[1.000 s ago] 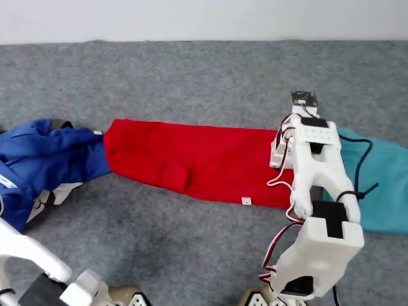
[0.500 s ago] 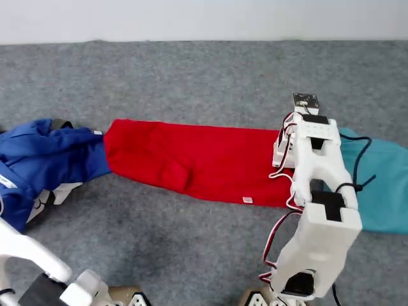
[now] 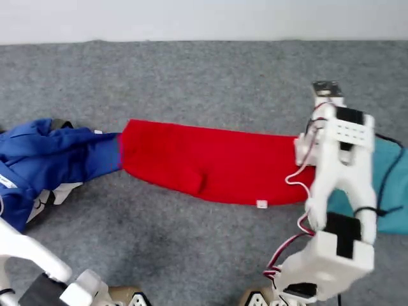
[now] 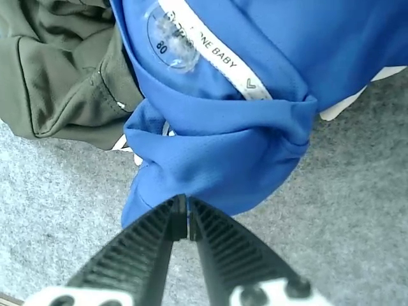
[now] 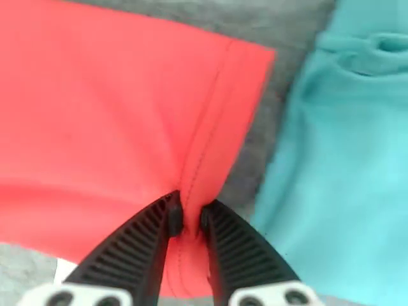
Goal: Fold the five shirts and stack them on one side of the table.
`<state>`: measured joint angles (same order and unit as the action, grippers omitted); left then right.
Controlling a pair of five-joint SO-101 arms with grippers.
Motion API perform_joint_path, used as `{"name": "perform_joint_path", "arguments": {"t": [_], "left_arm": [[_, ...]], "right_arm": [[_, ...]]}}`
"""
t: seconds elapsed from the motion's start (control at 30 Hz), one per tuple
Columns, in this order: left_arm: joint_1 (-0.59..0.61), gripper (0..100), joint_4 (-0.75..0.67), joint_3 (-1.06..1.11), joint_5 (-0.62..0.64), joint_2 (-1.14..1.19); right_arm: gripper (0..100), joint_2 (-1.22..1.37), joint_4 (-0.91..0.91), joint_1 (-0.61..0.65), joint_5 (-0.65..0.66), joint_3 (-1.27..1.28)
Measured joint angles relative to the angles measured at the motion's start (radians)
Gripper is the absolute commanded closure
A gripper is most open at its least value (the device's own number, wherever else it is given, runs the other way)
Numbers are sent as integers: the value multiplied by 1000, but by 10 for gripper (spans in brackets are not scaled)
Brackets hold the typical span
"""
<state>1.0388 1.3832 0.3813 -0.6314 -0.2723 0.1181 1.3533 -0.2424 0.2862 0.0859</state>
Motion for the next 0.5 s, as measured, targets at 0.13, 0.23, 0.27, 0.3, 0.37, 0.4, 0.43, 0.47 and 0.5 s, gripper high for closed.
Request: {"name": "perform_joint_path", "arguments": {"t": [0.13,0.23,0.27,0.3,0.37,0.4,0.43,0.47,0.5], "left_arm": [[0,986,0,0,0,0],[0,986,0,0,0,0],[0,986,0,0,0,0],[0,986,0,0,0,0],[0,986,0,0,0,0],[0,986,0,0,0,0],[0,986,0,0,0,0],[0,986,0,0,0,0],[0,986,0,0,0,0]], "right_arm": [[991,-61,25,-52,86,0],[991,-100,49,-69,123,0],[991,-112,69,-69,130,0],[991,-127,92,-64,135,0],[991,-150,152,-29,137,-25],[991,-164,183,2,137,-44],[991,-180,212,37,137,-68],[991,-195,236,74,137,-91],[991,-209,258,114,129,-110]]}}
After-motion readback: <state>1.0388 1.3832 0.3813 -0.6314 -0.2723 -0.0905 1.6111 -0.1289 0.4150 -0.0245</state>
